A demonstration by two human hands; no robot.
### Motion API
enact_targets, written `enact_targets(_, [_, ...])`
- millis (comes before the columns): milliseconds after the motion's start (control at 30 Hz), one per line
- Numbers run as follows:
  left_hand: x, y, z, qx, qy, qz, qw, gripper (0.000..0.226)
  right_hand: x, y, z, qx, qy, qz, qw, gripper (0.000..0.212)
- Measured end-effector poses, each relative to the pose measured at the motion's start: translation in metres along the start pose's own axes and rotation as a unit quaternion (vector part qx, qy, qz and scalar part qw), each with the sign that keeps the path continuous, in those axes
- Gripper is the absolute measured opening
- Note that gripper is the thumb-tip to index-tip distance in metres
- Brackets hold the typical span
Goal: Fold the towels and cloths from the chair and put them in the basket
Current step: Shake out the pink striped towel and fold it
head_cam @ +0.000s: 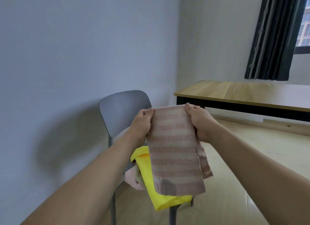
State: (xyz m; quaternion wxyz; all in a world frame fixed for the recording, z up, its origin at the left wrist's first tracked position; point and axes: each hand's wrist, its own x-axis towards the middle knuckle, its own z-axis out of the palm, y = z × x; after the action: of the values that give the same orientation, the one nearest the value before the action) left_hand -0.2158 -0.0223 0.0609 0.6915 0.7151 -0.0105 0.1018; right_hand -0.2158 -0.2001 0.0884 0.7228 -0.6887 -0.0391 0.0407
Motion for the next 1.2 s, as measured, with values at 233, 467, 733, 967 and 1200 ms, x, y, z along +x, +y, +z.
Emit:
enact_targets(233, [0.009, 0.015, 0.003, -0.064, 0.037, 0.042, 0.996, 0.024, 0.008, 0.006, -0.003, -0.134, -0.014, -0.126, 0.983, 0.030])
enact_targets(467, [0.010, 0.025, -0.017, 0.094, 0.011, 0.118, 0.988, 0.022, 0.009, 0.015, -0.009, -0.397, -0.052, -0.271, 0.875, 0.021])
enact_targets(733, [-0.007, 0.025, -0.037, -0.036, -0.037, 0.059, 0.997, 0.026, 0.004, 0.001, 0.001, -0.028, -0.066, -0.195, 0.978, 0.027])
enact_targets(967, [-0.013, -0.005, -0.030, -0.124, -0.166, -0.041, 0.978, 0.021, 0.005, -0.002, 0.005, 0.072, -0.014, -0.079, 0.994, 0.024])
enact_targets(1200, [0.018, -0.021, -0.014, 0.083, -0.071, 0.083, 0.990, 0.006, 0.035, 0.017, -0.009, -0.270, 0.133, -0.140, 0.943, 0.026])
